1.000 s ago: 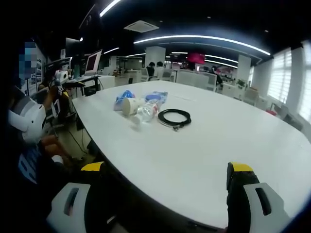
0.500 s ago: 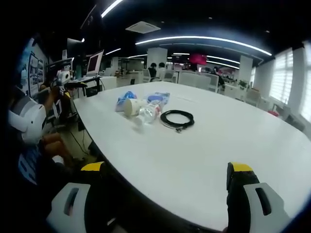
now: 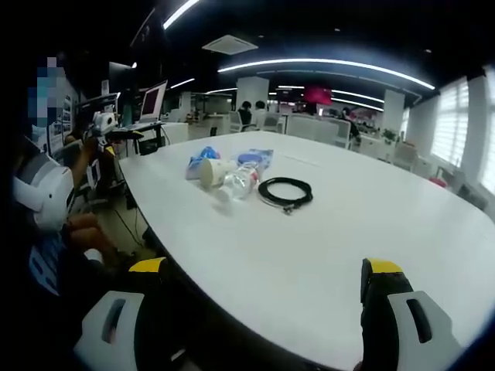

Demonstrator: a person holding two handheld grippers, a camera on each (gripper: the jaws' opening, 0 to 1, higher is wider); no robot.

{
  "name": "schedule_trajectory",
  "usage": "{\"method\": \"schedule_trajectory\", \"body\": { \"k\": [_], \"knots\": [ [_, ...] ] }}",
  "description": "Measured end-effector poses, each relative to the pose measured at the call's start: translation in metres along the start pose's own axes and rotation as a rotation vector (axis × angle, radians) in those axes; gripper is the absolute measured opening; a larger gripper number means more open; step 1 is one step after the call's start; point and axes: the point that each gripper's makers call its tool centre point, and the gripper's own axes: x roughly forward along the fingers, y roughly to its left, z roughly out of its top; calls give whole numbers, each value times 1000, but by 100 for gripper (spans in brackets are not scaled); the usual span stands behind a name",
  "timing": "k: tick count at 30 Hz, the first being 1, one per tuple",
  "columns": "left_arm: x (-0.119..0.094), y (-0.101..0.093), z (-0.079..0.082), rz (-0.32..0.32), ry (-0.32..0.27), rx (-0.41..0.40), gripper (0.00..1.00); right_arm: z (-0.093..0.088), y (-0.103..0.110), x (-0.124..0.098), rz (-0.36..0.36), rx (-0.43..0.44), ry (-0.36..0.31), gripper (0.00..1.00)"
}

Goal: Arrange the tabletop items into an orderly group along one side of the table until the central work area is clear of visible clutter.

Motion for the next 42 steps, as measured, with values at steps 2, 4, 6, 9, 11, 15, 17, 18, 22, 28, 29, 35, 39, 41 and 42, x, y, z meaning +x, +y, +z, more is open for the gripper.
{"method": "schedule_trajectory", "body": {
  "k": [2, 4, 6, 9, 11, 15, 17, 18, 22, 28, 29, 35, 39, 41, 42],
  "knots": [
    [2, -1, 1, -8, -2, 4, 100, 0, 0, 1, 2, -1, 2, 100],
    [4, -2, 3, -14, -6, 7, 100, -1, 1, 2, 6, 0, 4, 100],
    [6, -2, 4, -20, -8, 9, 100, -1, 1, 2, 8, 0, 4, 100],
    [9, -1, 5, -26, -9, 10, 100, -1, 2, 3, 11, 2, 3, 100],
    [10, -2, 6, -30, -12, 12, 100, 0, 1, 3, 10, 1, 1, 100],
    [14, -4, 8, -41, -16, 18, 100, 1, 2, 4, 12, 2, -5, 99],
    [16, -5, 10, -44, -19, 20, 100, 1, 4, 5, 16, -1, -8, 99],
    [16, -5, 10, -45, -21, 21, 100, 2, 4, 5, 18, 0, -10, 99],
    [19, -8, 13, -56, -25, 29, 100, 2, 5, 7, 24, 1, -15, 98],
    [23, -9, 15, -65, -30, 32, 100, 5, 10, 12, 38, -1, -26, 97],
    [24, -9, 16, -68, -30, 32, 100, 5, 11, 13, 40, -1, -27, 97],
    [31, -12, 20, -88, -39, 39, 100, 8, 16, 17, 54, -5, -36, 97],
    [34, -13, 21, -95, -44, 39, 100, 7, 18, 19, 57, -6, -30, 96],
    [35, -14, 21, -97, -44, 39, 100, 7, 18, 20, 57, -6, -29, 96],
    [36, -14, 21, -98, -44, 39, 100, 7, 18, 20, 58, -6, -29, 96]
  ]
}}
